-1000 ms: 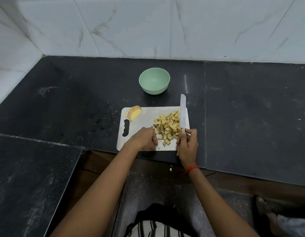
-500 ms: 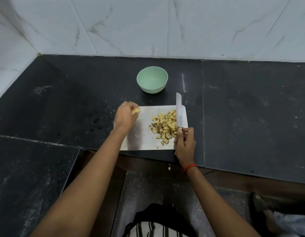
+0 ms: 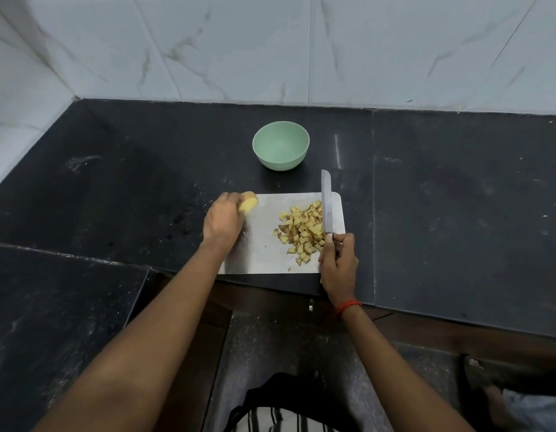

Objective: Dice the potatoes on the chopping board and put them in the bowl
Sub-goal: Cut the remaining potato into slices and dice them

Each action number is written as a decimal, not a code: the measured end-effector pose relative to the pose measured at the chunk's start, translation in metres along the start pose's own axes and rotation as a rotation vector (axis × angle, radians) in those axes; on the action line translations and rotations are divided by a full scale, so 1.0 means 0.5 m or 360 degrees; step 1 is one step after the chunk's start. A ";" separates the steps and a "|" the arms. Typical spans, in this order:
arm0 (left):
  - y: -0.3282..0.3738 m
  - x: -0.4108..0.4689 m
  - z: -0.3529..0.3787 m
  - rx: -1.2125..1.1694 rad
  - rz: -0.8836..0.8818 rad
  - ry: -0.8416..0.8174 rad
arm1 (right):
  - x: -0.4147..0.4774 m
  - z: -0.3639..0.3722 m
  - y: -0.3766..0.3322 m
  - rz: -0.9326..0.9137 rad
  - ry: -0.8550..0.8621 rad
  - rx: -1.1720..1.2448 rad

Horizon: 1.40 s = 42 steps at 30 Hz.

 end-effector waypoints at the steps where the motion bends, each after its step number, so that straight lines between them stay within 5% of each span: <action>1: 0.001 0.000 0.000 0.0002 0.0000 0.0016 | 0.000 0.000 0.000 -0.0003 0.0001 -0.0002; 18: 0.019 0.003 0.013 0.0003 -0.0050 0.0076 | -0.001 0.002 0.000 -0.0029 0.0007 -0.0021; 28: 0.041 0.020 0.020 0.0317 -0.0099 -0.0041 | -0.002 0.001 -0.001 -0.0025 0.0011 -0.0010; 42: 0.050 -0.022 0.057 0.0119 -0.0069 0.0038 | -0.004 0.001 -0.004 -0.0055 0.0004 -0.0031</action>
Point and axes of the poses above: each hand's wrist, its own x-axis towards the middle knuckle, its own z-axis out of the palm, y = z × x, the point moved 4 cm from there along x, towards the middle knuckle, and after that the axes turned 15 degrees about z, right-handed, at the moved point
